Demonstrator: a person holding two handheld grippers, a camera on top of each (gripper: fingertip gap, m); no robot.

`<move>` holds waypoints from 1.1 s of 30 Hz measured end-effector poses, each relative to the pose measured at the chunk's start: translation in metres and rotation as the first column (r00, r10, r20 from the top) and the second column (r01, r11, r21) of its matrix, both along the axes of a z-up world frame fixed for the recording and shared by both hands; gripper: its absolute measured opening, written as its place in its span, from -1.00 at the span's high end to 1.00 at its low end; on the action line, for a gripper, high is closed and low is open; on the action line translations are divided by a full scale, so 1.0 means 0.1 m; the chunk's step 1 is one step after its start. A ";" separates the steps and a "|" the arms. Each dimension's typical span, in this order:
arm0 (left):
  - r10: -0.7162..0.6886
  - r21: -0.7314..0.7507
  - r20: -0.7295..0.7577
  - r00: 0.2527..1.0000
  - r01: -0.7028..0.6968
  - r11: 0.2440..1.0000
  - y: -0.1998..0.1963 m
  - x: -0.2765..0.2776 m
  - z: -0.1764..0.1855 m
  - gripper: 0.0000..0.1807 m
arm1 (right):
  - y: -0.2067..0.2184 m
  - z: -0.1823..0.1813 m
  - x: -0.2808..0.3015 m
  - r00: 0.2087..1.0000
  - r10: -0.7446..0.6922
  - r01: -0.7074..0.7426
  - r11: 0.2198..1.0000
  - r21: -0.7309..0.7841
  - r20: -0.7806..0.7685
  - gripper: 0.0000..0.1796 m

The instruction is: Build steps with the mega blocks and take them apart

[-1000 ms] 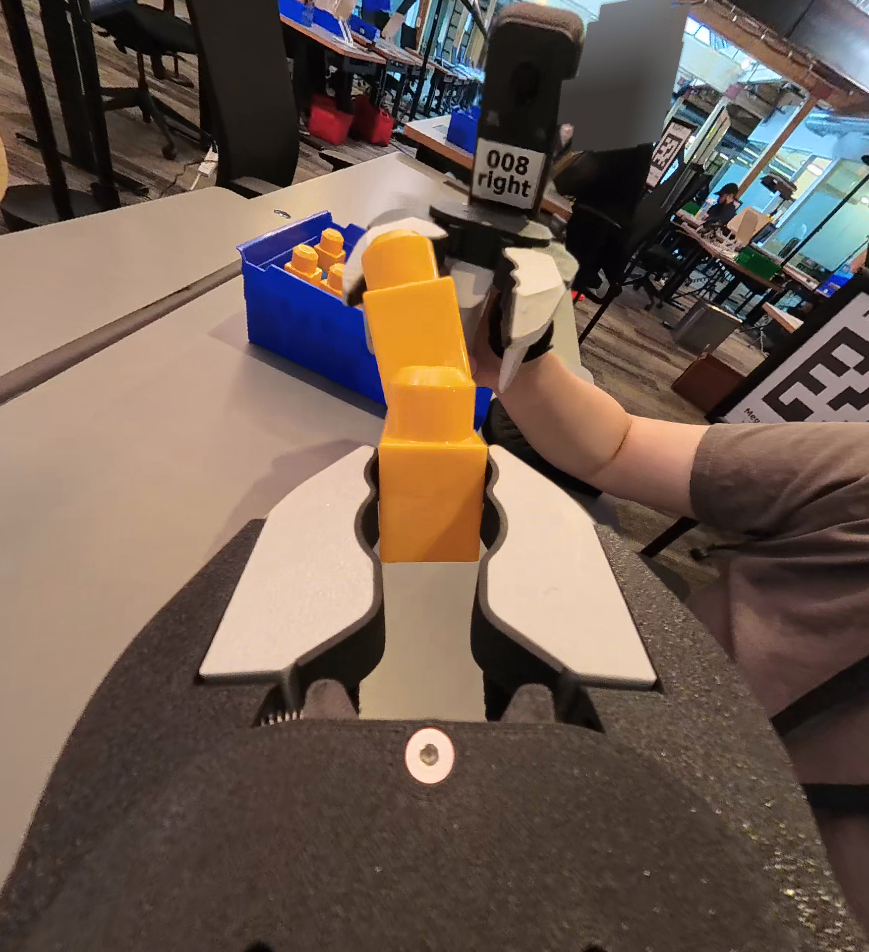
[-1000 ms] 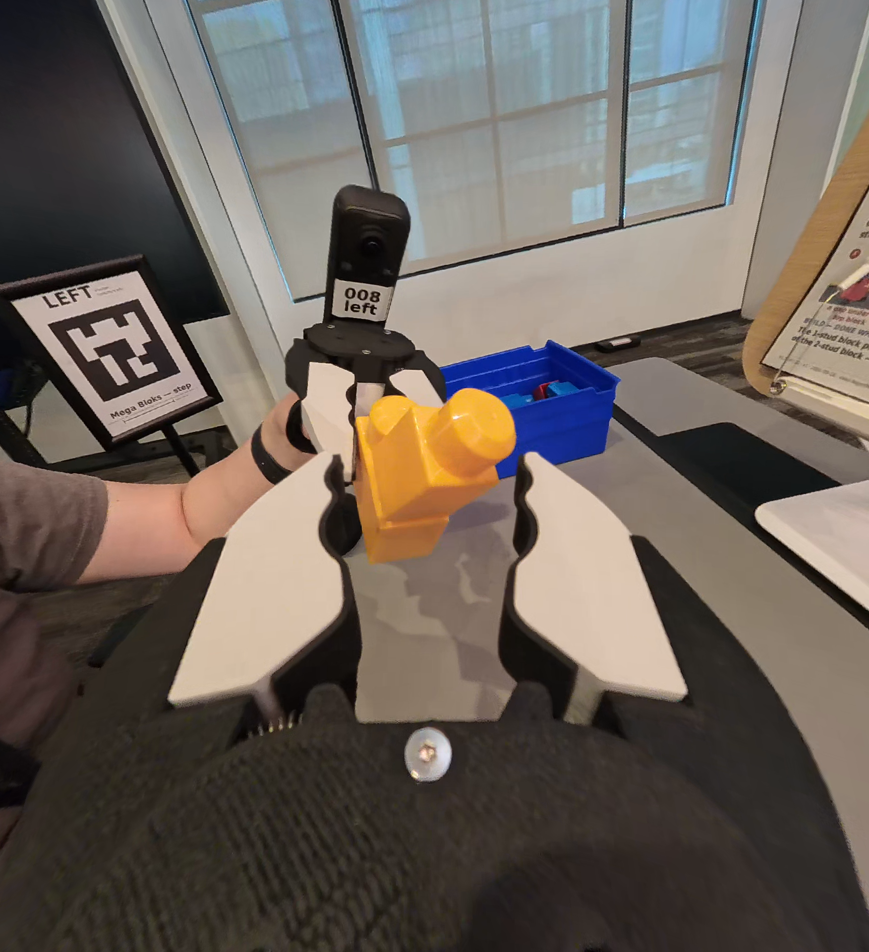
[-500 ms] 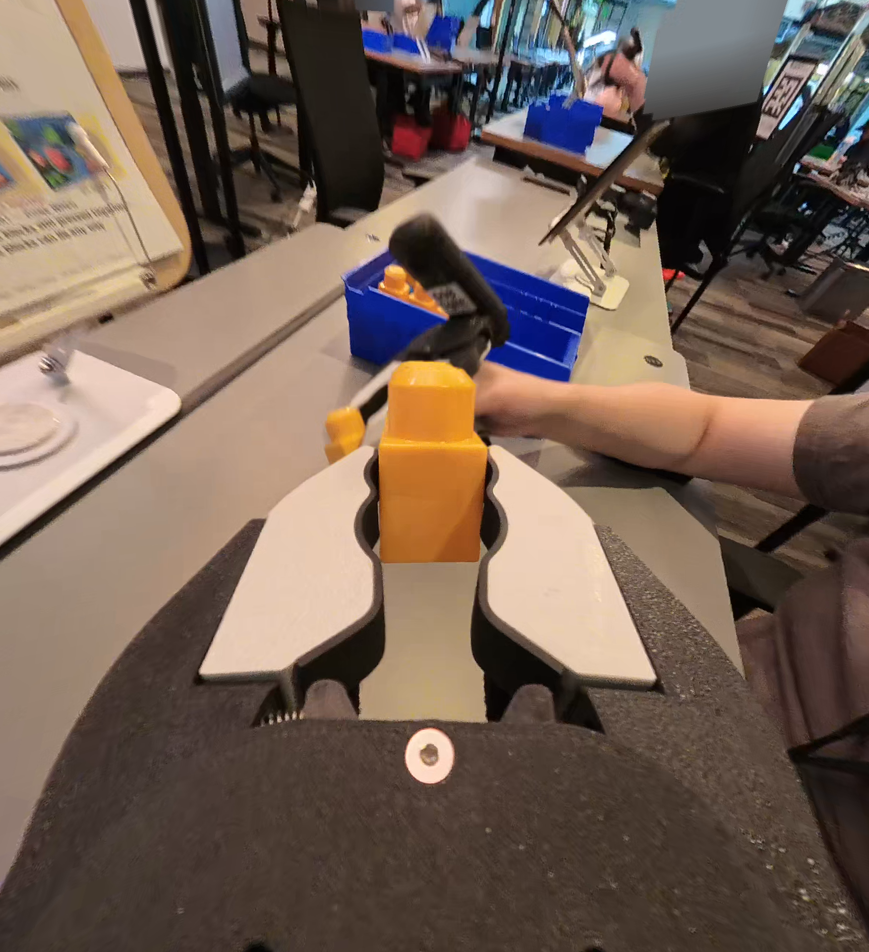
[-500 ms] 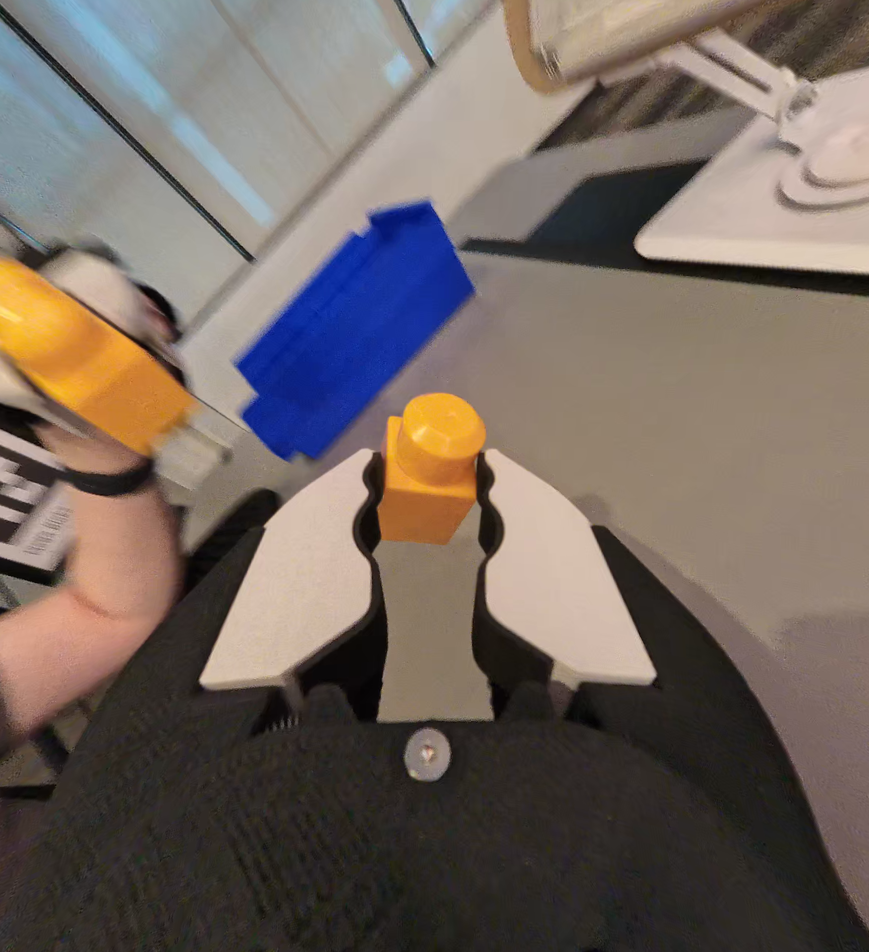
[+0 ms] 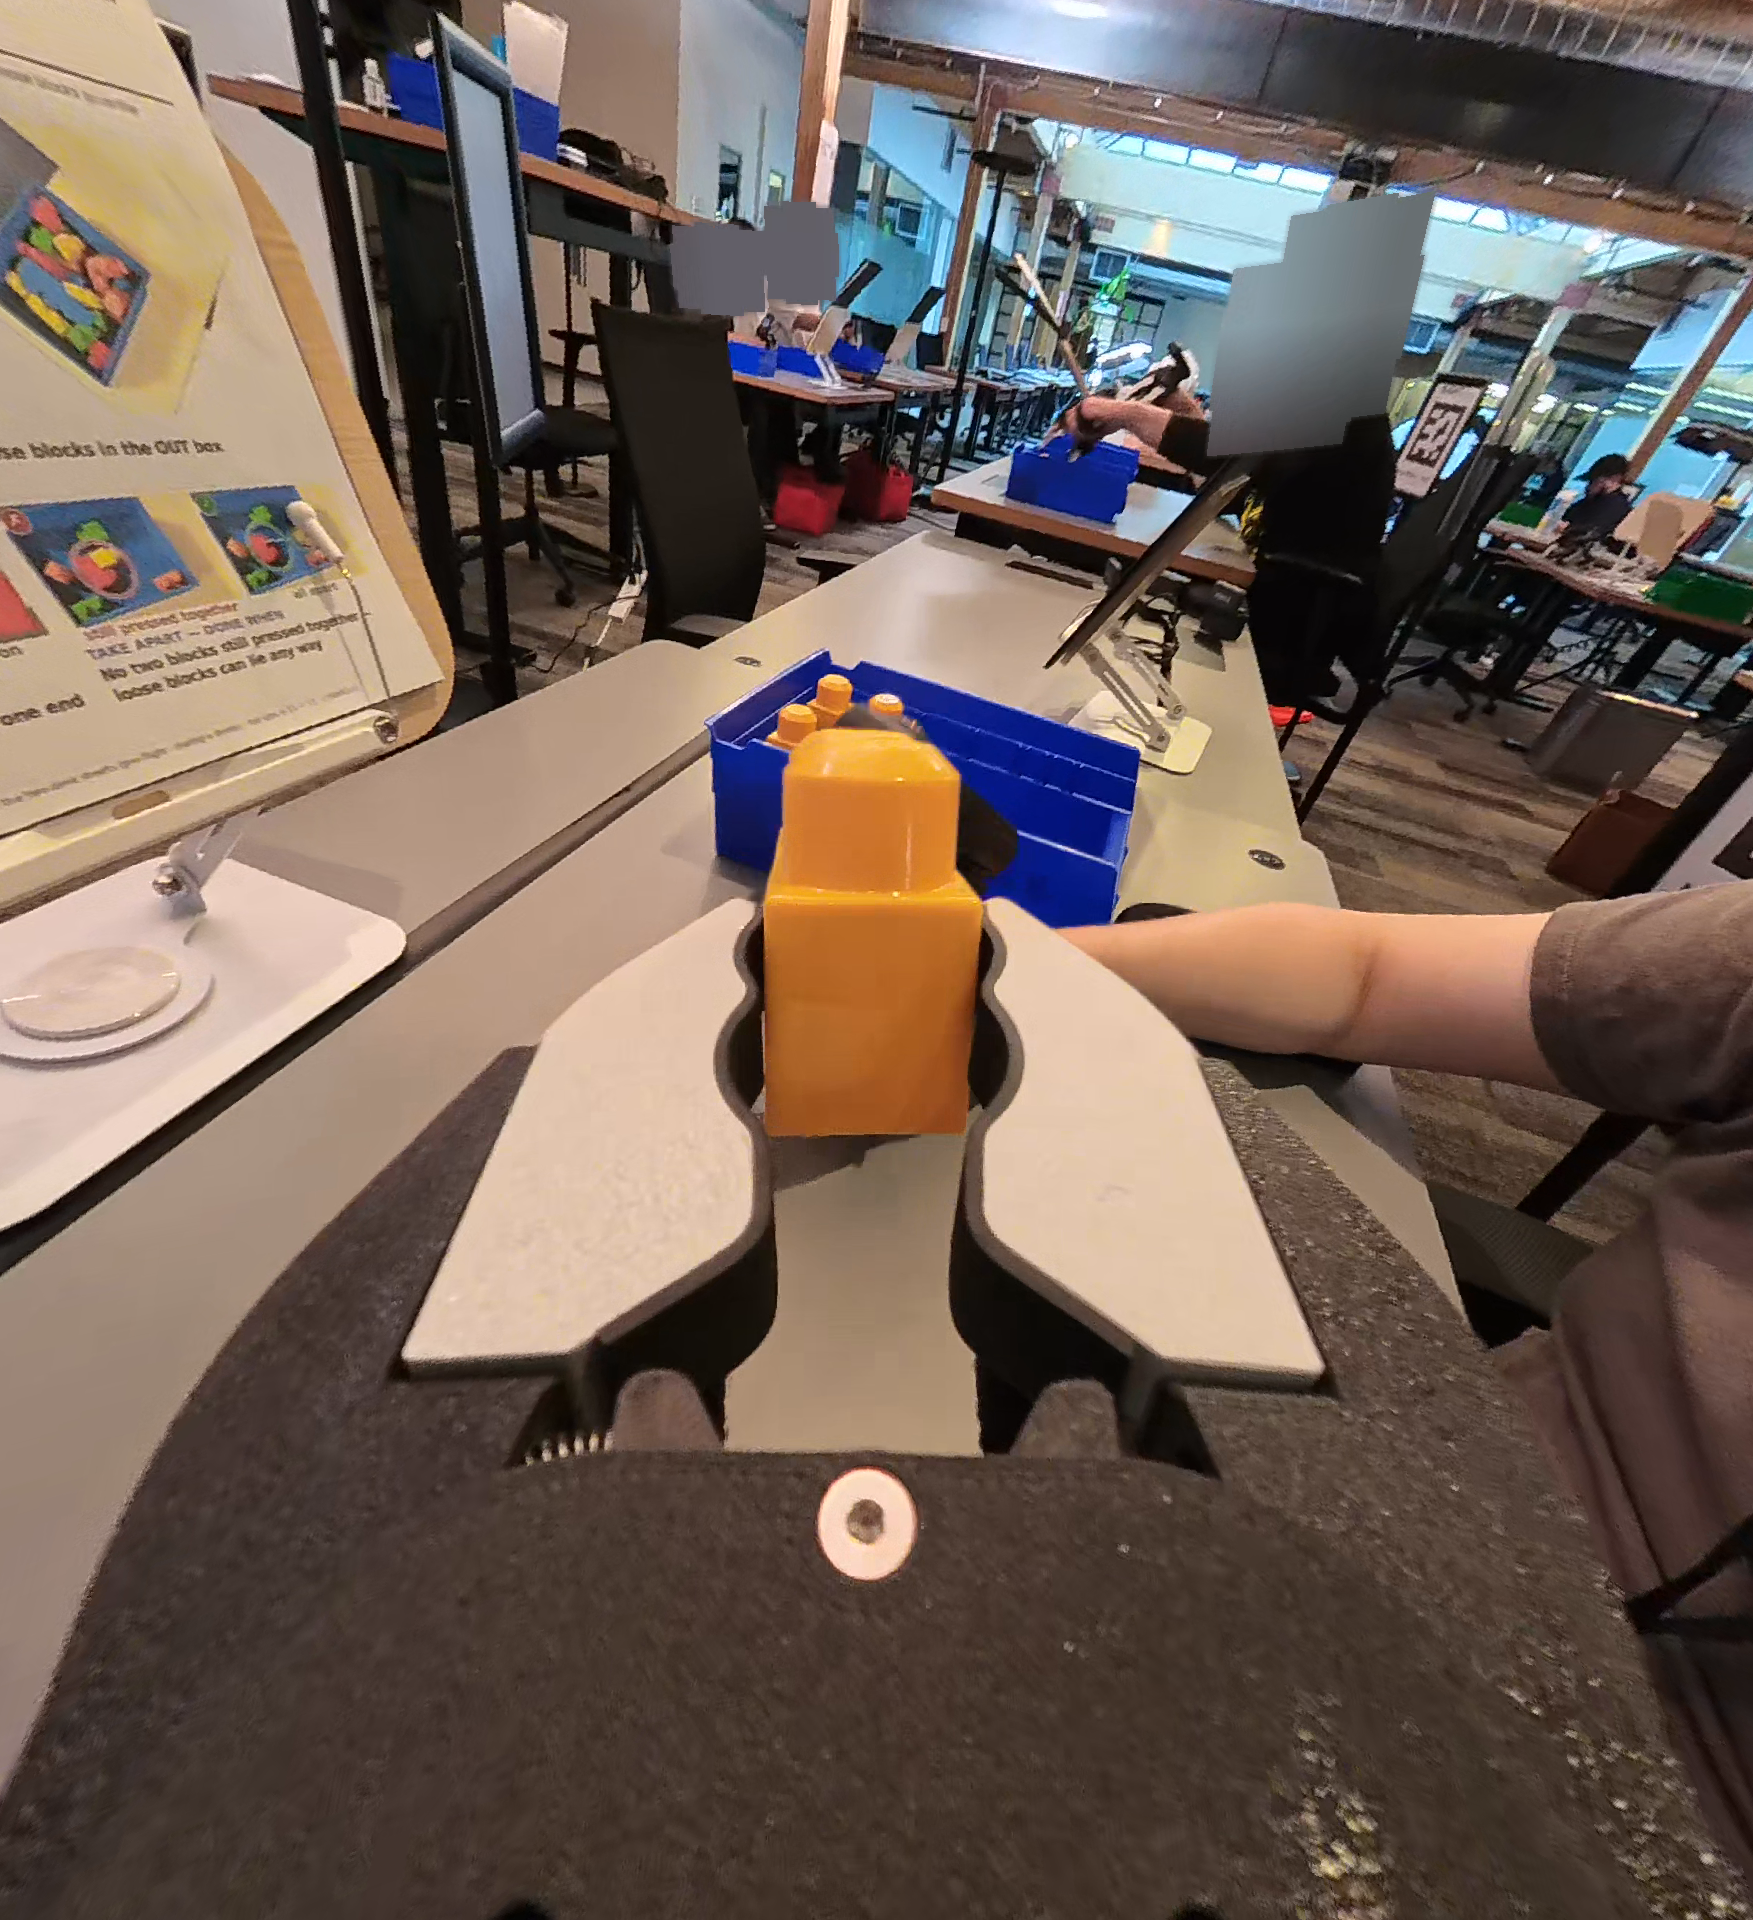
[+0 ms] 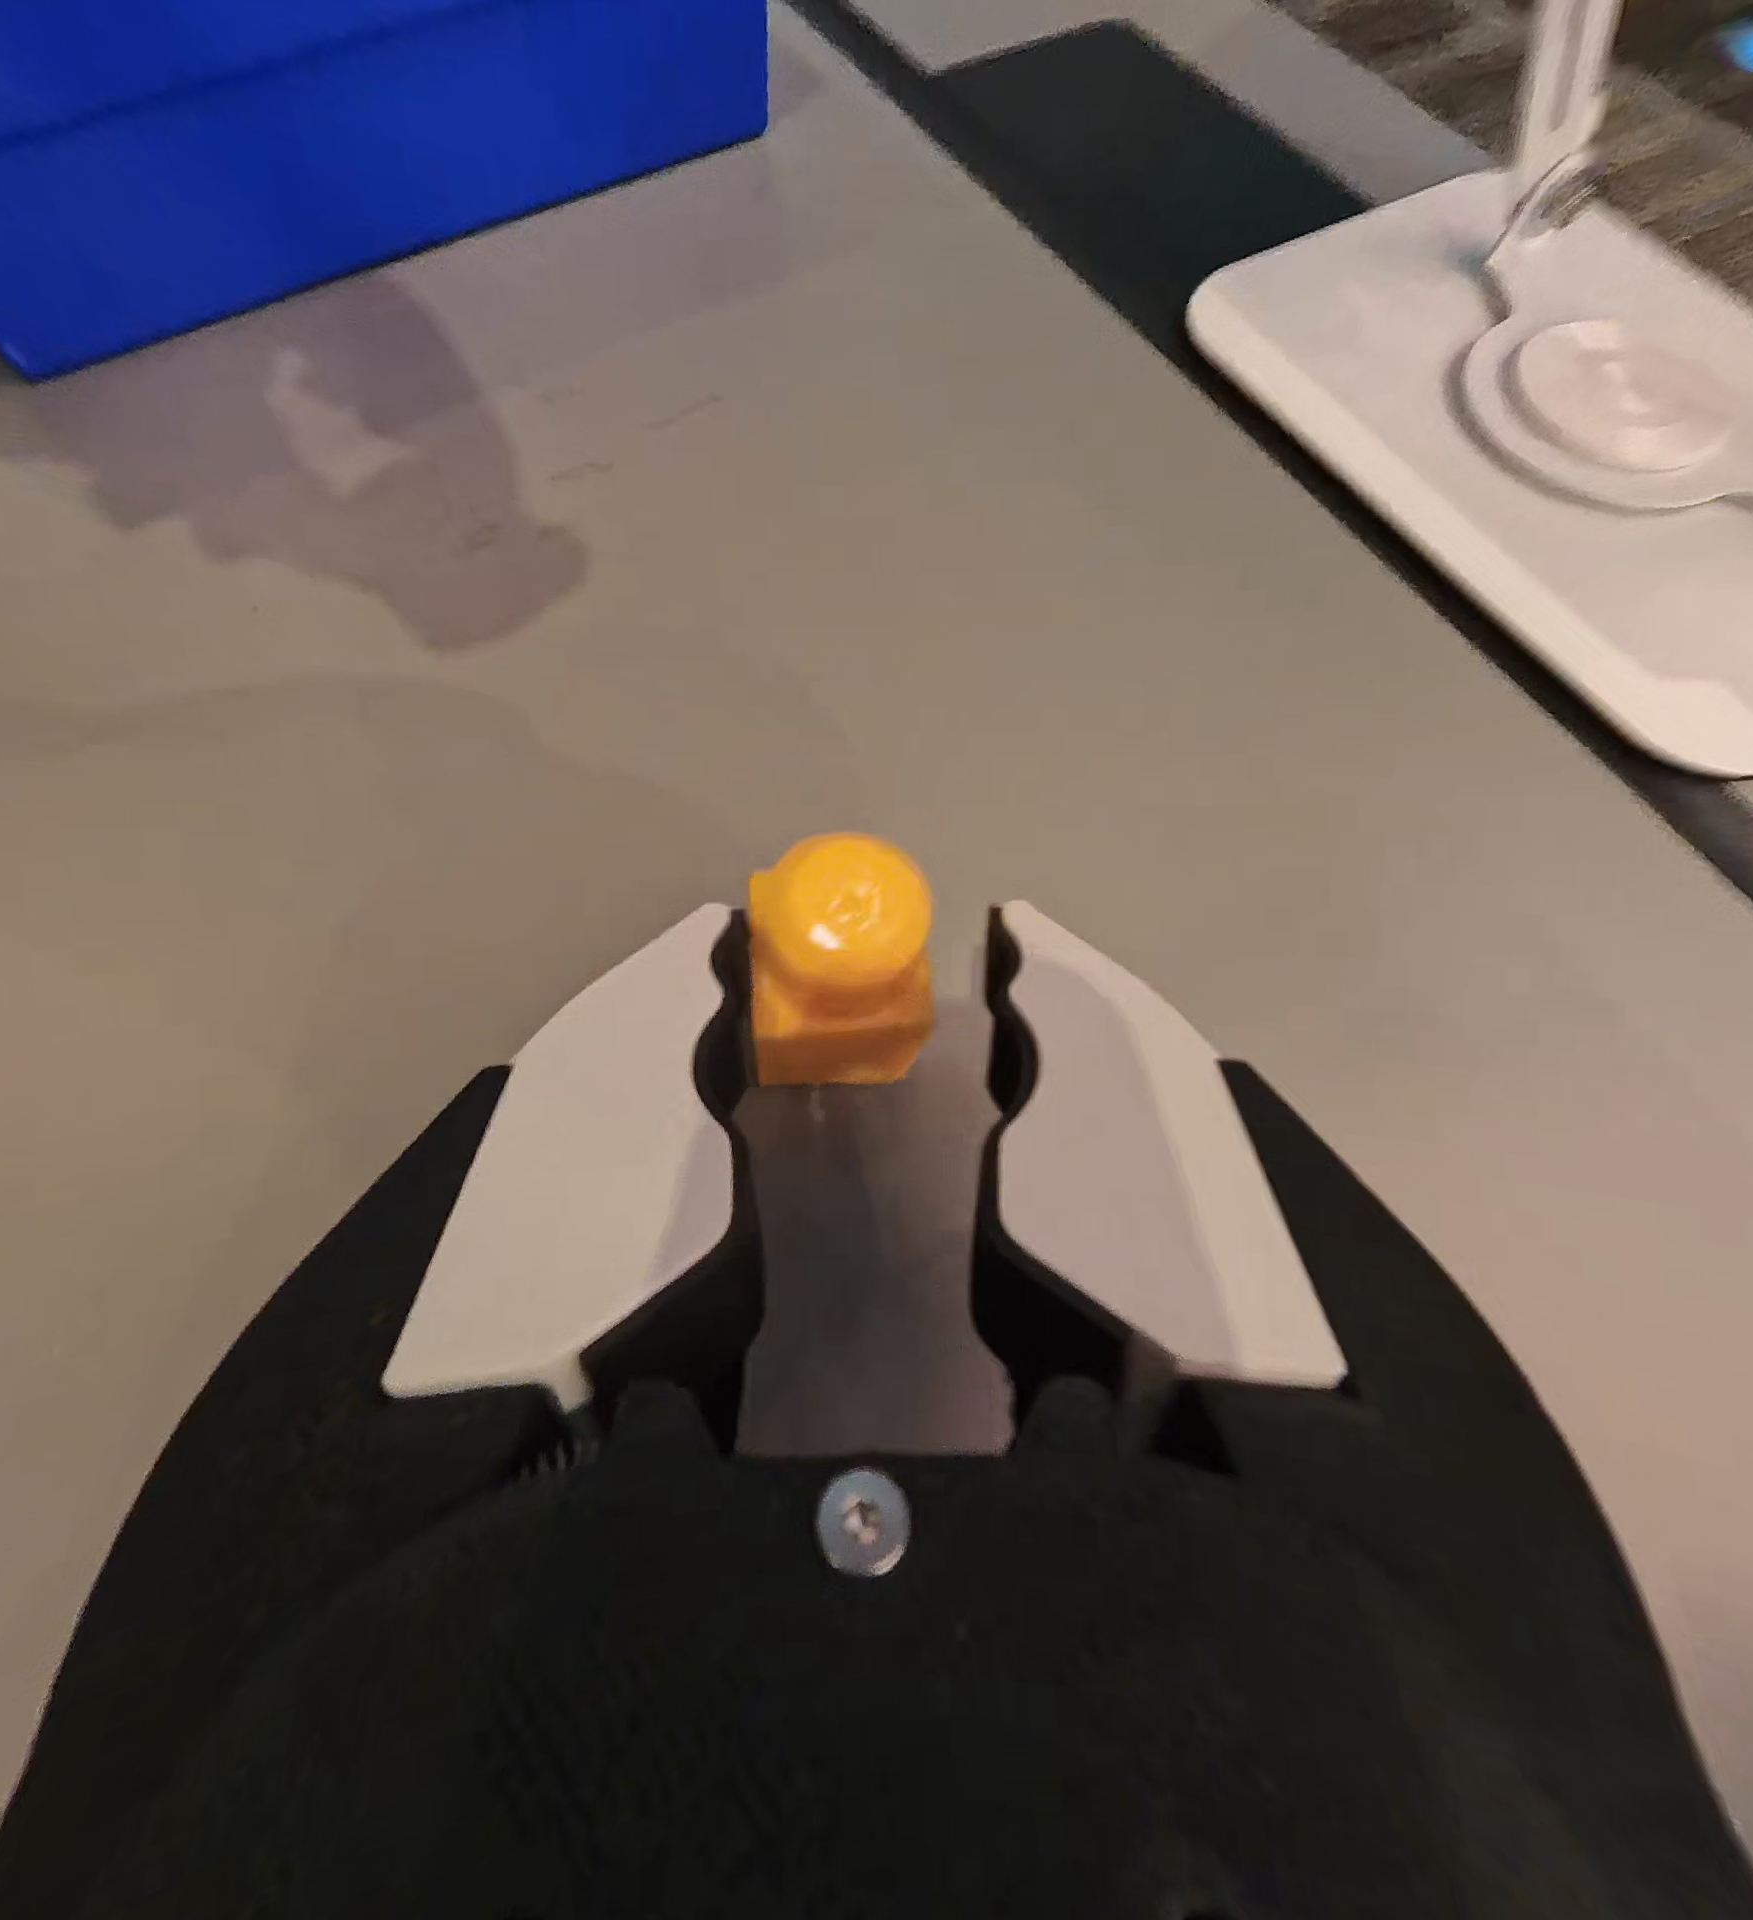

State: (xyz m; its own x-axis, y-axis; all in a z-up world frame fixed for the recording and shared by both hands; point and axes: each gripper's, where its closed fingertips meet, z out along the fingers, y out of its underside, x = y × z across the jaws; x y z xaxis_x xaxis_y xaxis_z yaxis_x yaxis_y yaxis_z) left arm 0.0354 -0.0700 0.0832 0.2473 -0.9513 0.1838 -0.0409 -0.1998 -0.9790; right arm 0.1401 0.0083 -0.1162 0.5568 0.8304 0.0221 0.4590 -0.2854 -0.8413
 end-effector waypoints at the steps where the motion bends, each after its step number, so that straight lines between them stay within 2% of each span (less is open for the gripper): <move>1: -0.017 0.000 0.010 1.000 0.017 1.000 -0.02 0.04 0.00 0.60 | 0.01 0.16 0.00 0.999 -0.009 0.010 0.999 0.046 -0.039 0.41; 4: -0.077 -0.013 0.023 0.997 0.077 0.997 -0.09 0.23 -0.07 0.60 | -0.18 0.95 -0.08 0.963 0.068 -0.009 0.975 0.223 -0.259 0.37; 7: -0.130 -0.012 0.029 0.991 0.131 0.991 -0.18 0.43 -0.12 0.59 | -0.70 1.60 -0.22 0.813 0.301 -0.183 0.945 0.272 -0.499 0.37; 9: -0.162 -0.008 0.036 0.986 0.163 0.987 -0.26 0.52 -0.12 0.60 | -0.87 1.72 -0.27 0.748 0.347 -0.269 0.938 0.221 -0.566 0.37; 12: -0.184 0.008 0.049 0.982 0.184 0.983 -0.34 0.60 -0.10 0.60 | -1.07 1.65 -0.39 0.674 0.418 -0.443 0.888 0.120 -0.610 0.38; 13: -0.195 0.020 0.058 0.979 0.194 0.981 -0.38 0.62 -0.08 0.60 | -1.15 1.64 -0.41 0.643 0.444 -0.500 0.860 0.097 -0.624 0.41; 14: -0.209 0.021 0.075 0.975 0.208 0.978 -0.41 0.63 -0.05 0.60 | -1.19 1.63 -0.42 0.622 0.463 -0.529 0.843 0.096 -0.632 0.53; 16: -0.188 0.012 0.044 0.981 0.188 0.982 -0.38 0.62 -0.09 0.60 | -1.17 1.63 -0.41 0.630 0.468 -0.511 0.851 0.123 -0.620 0.61; 19: -0.160 0.003 -0.062 0.985 0.160 0.987 -0.34 0.61 -0.24 0.40 | -1.16 1.64 -0.39 0.669 0.478 -0.491 0.859 0.144 -0.569 0.61; 25: -0.167 0.015 -0.060 0.984 0.168 0.986 -0.36 0.67 -0.26 0.56 | -1.14 1.60 -0.39 0.711 0.472 -0.470 0.870 0.148 -0.521 0.61; 33: -0.142 0.042 -0.097 0.985 0.147 0.988 -0.32 0.67 -0.32 0.55 | -1.10 1.54 -0.41 0.741 0.469 -0.458 0.876 0.149 -0.481 0.61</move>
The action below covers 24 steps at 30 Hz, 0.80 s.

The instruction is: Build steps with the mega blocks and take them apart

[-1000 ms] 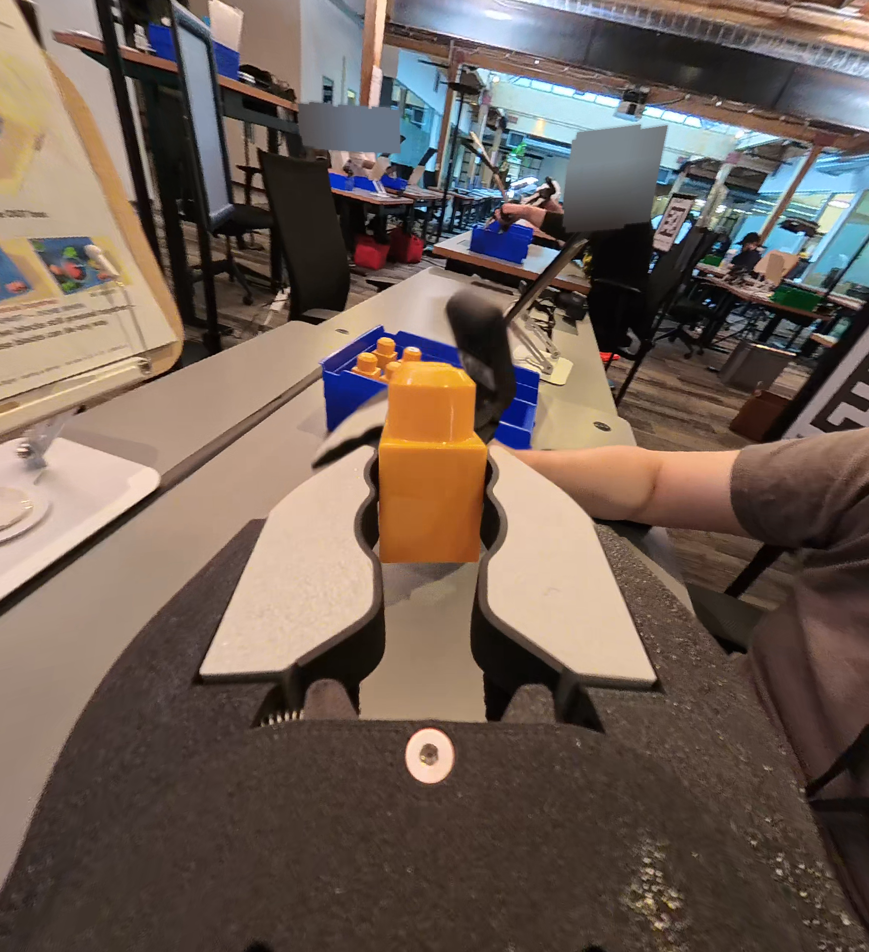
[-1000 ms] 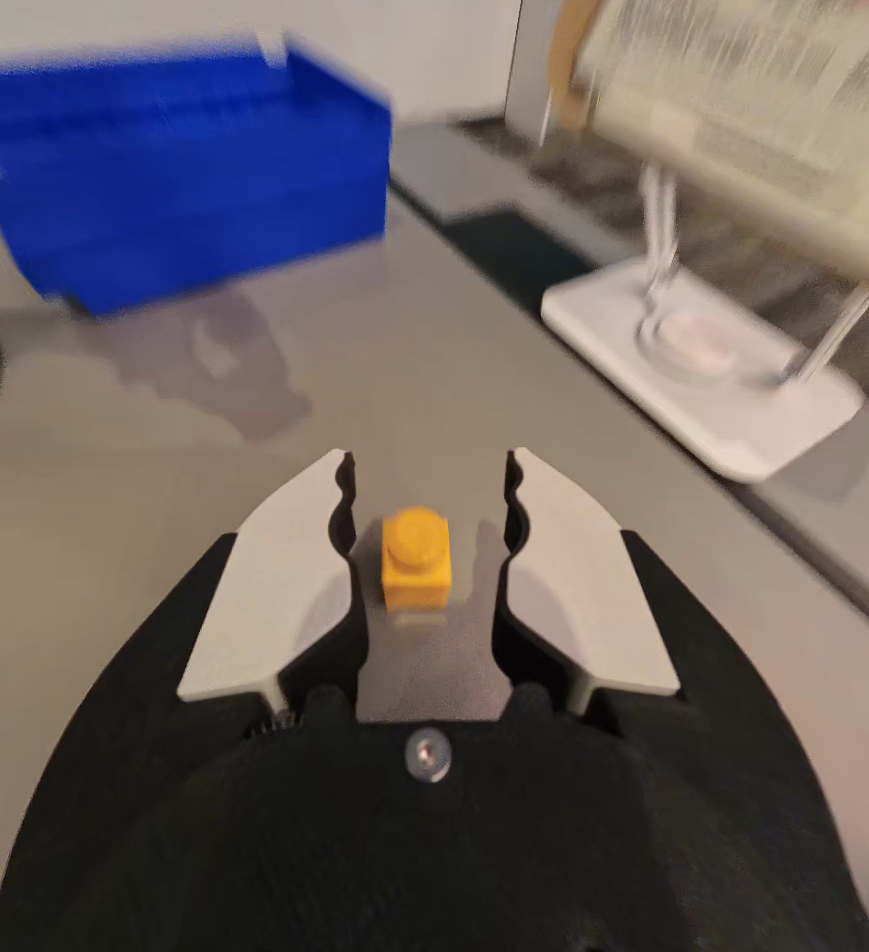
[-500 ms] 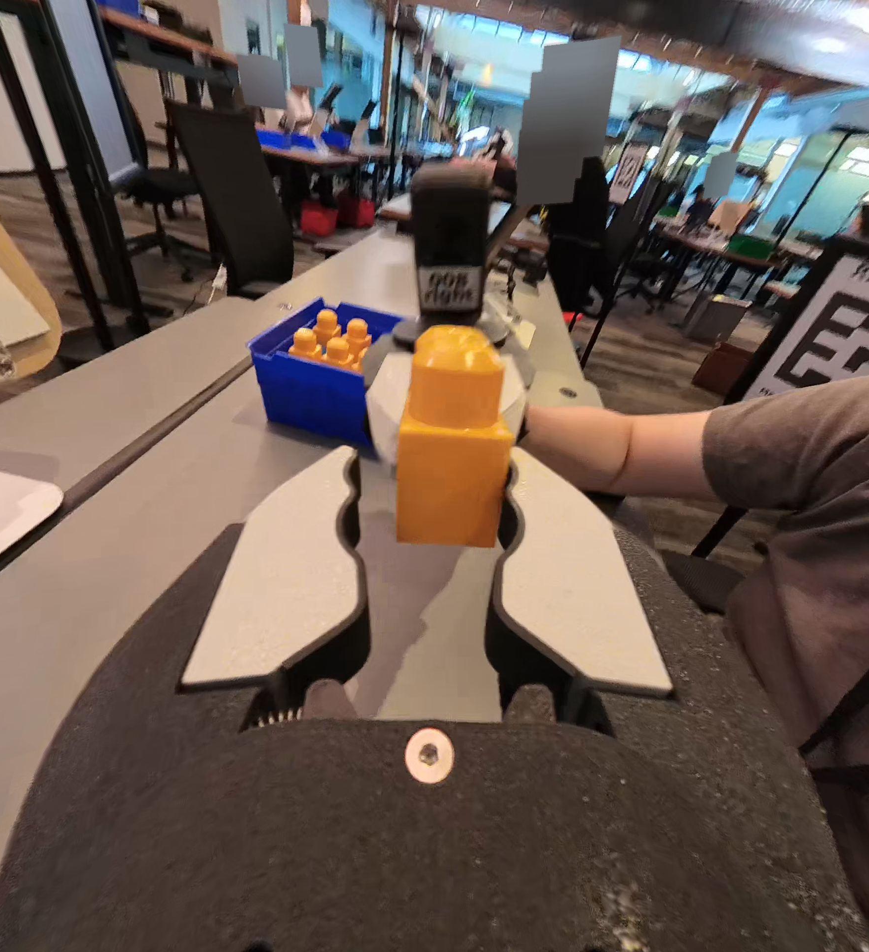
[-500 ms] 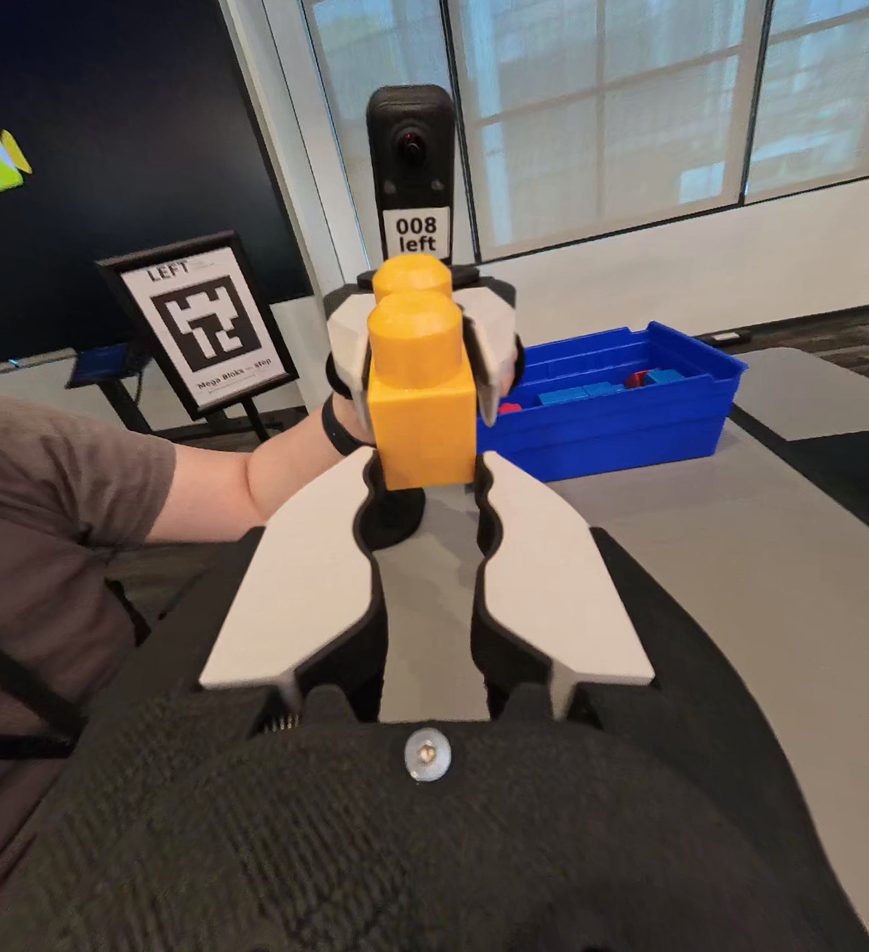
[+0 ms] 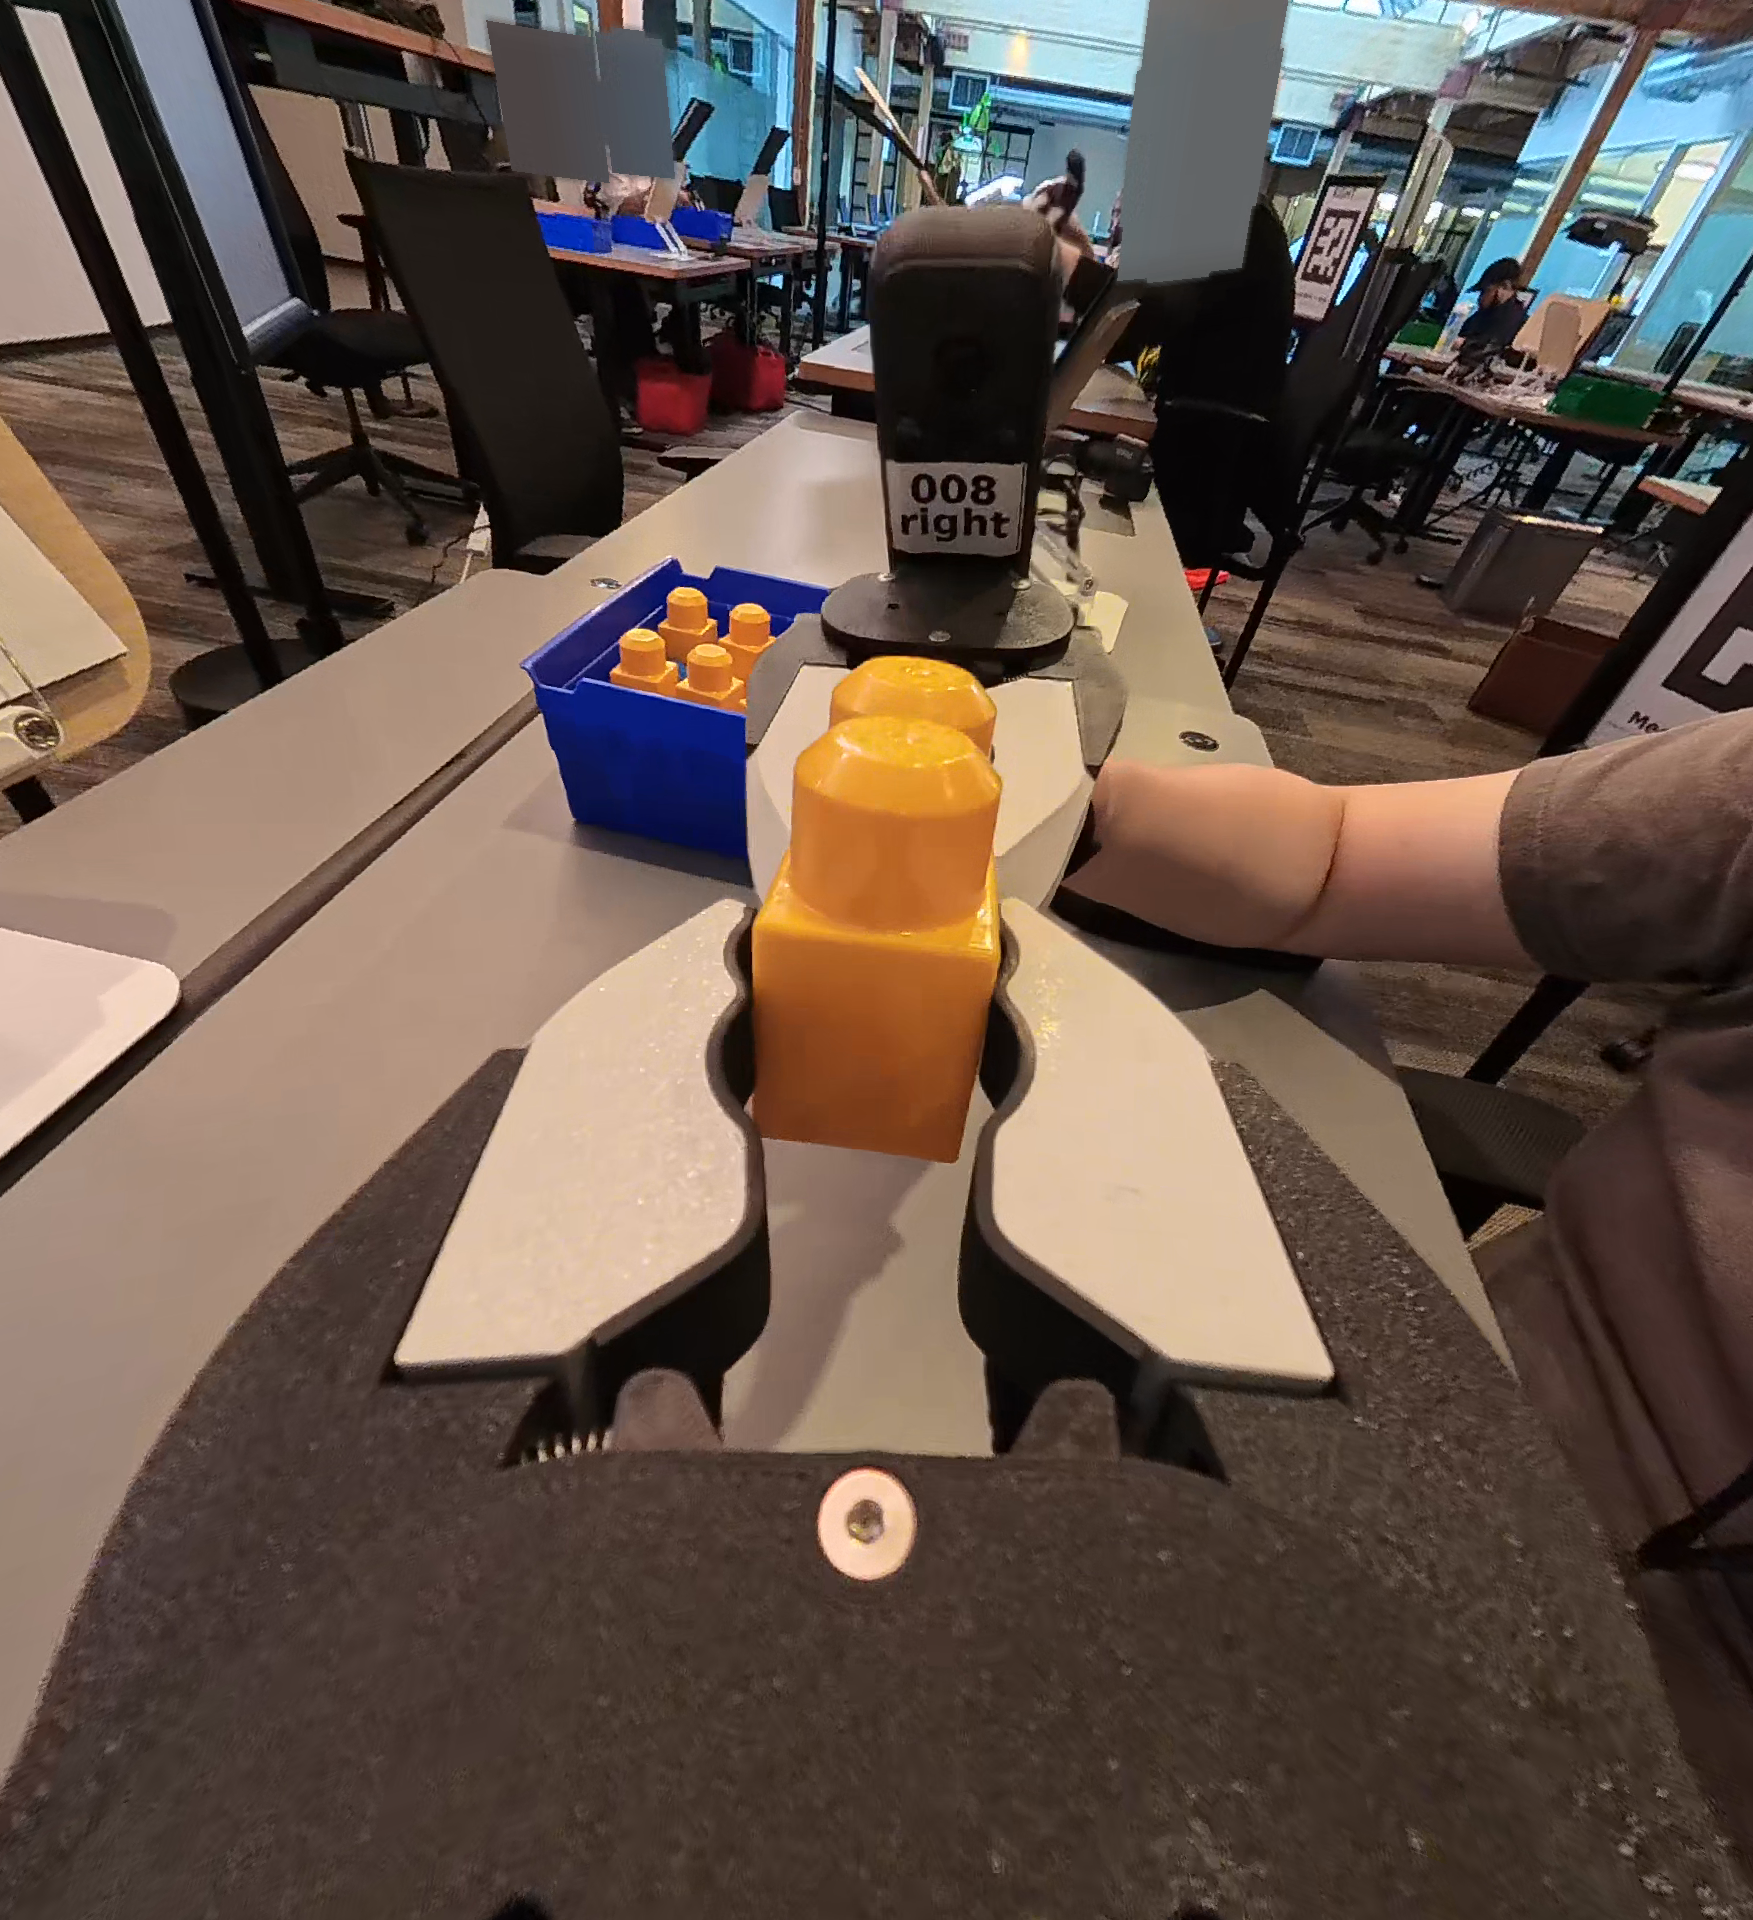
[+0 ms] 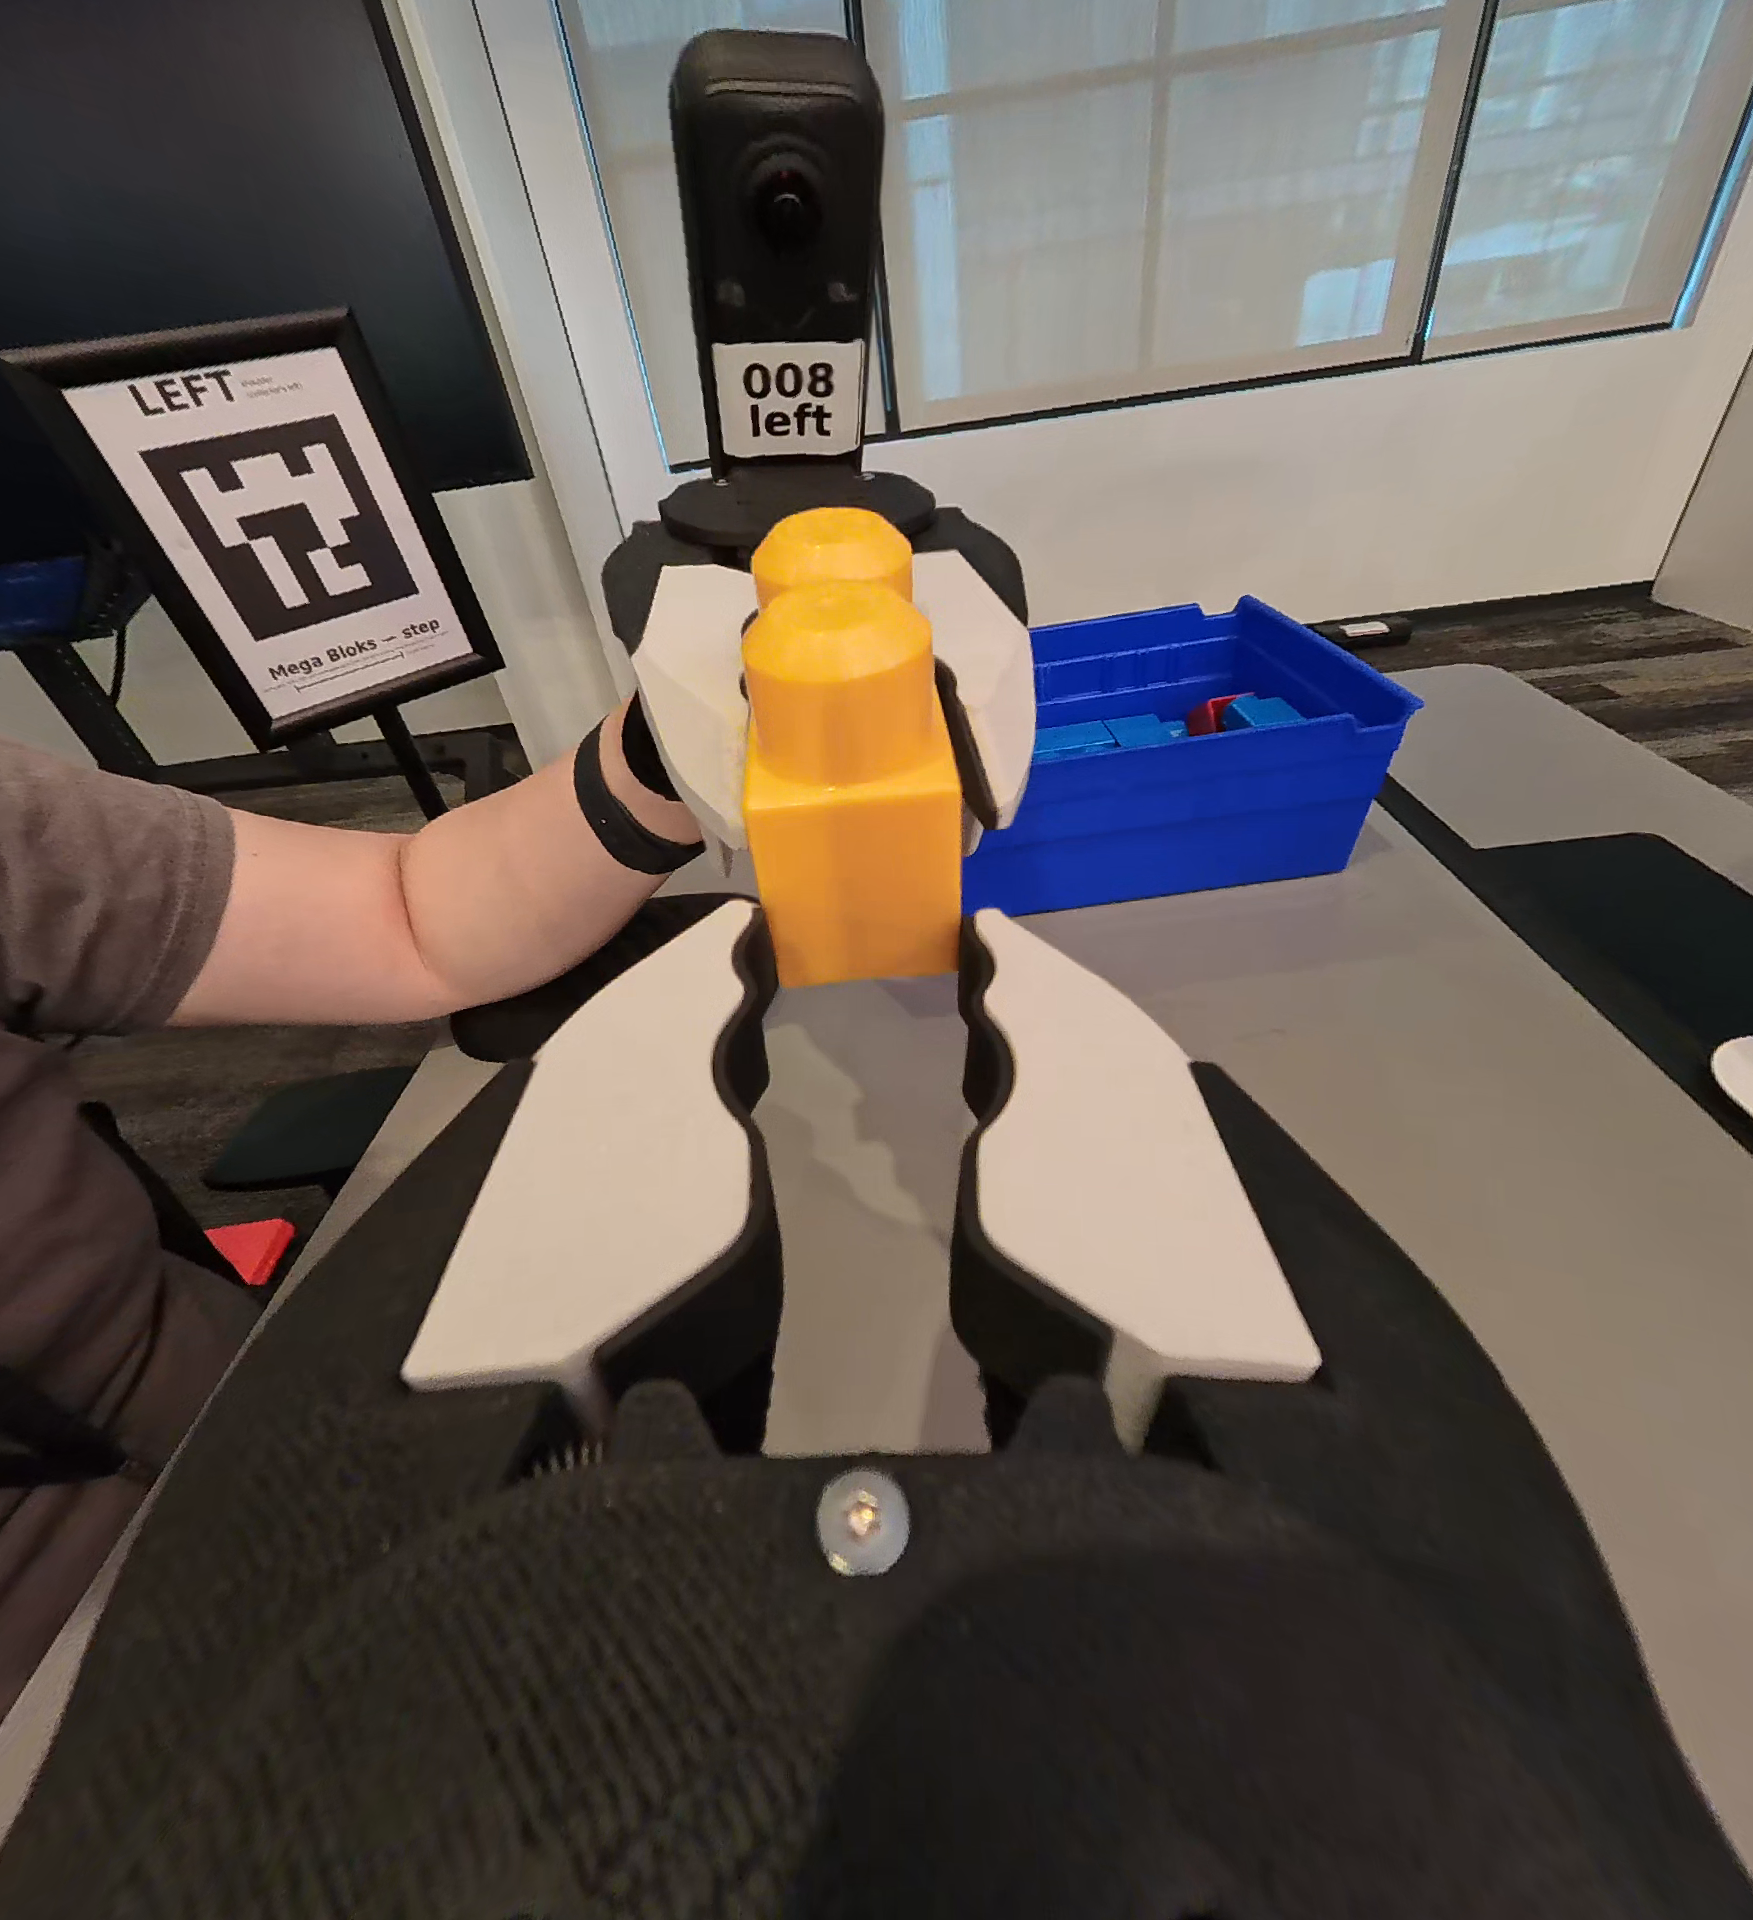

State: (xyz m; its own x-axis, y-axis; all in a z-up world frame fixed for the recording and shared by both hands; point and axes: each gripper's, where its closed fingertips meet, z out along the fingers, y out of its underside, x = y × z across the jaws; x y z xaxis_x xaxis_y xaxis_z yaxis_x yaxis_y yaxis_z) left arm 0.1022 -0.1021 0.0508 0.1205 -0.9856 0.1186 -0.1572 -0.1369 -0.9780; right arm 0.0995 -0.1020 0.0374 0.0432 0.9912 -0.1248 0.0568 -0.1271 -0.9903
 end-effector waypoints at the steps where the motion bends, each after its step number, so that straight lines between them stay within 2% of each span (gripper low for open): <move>1: 0.007 0.006 -0.002 1.000 -0.007 1.000 0.01 -0.01 0.01 0.55 | 0.01 0.00 0.00 1.000 0.000 0.000 1.000 0.002 -0.005 0.61; 3: 0.039 0.024 0.011 0.999 -0.039 0.999 0.04 -0.07 0.10 0.55 | 0.08 0.06 0.05 0.998 -0.047 0.049 0.997 0.052 -0.046 0.56; 5: 0.076 0.048 0.029 0.997 -0.077 0.996 0.08 -0.21 0.22 0.55 | 0.38 0.03 0.20 0.971 -0.235 0.239 0.964 0.114 -0.050 0.38; 7: 0.153 0.088 0.040 0.987 -0.156 0.984 0.16 -0.39 0.34 0.56 | 0.76 -0.22 0.39 0.879 -0.475 0.460 0.867 0.193 0.042 0.34; 9: 0.196 0.121 0.052 0.979 -0.201 0.972 0.19 -0.55 0.44 0.56 | 0.96 -0.65 0.47 0.800 -0.558 0.513 0.827 0.231 0.221 0.29; 11: 0.218 0.135 0.074 0.973 -0.226 0.965 0.19 -0.68 0.54 0.55 | 1.02 -1.09 0.48 0.744 -0.531 0.496 0.845 0.199 0.405 0.25; 14: 0.231 0.138 0.119 0.966 -0.246 0.959 0.17 -0.82 0.67 0.56 | 1.00 -1.51 0.45 0.714 -0.469 0.481 0.868 0.123 0.520 0.25; 21: 0.231 0.142 0.129 0.964 -0.248 0.958 0.17 -0.86 0.71 0.56 | 1.01 -1.90 0.47 0.678 -0.455 0.545 0.838 0.021 0.577 0.28; 24: 0.216 0.136 0.123 0.969 -0.232 0.963 0.16 -0.82 0.69 0.56 | 1.02 -1.89 0.46 0.682 -0.459 0.543 0.839 0.026 0.569 0.47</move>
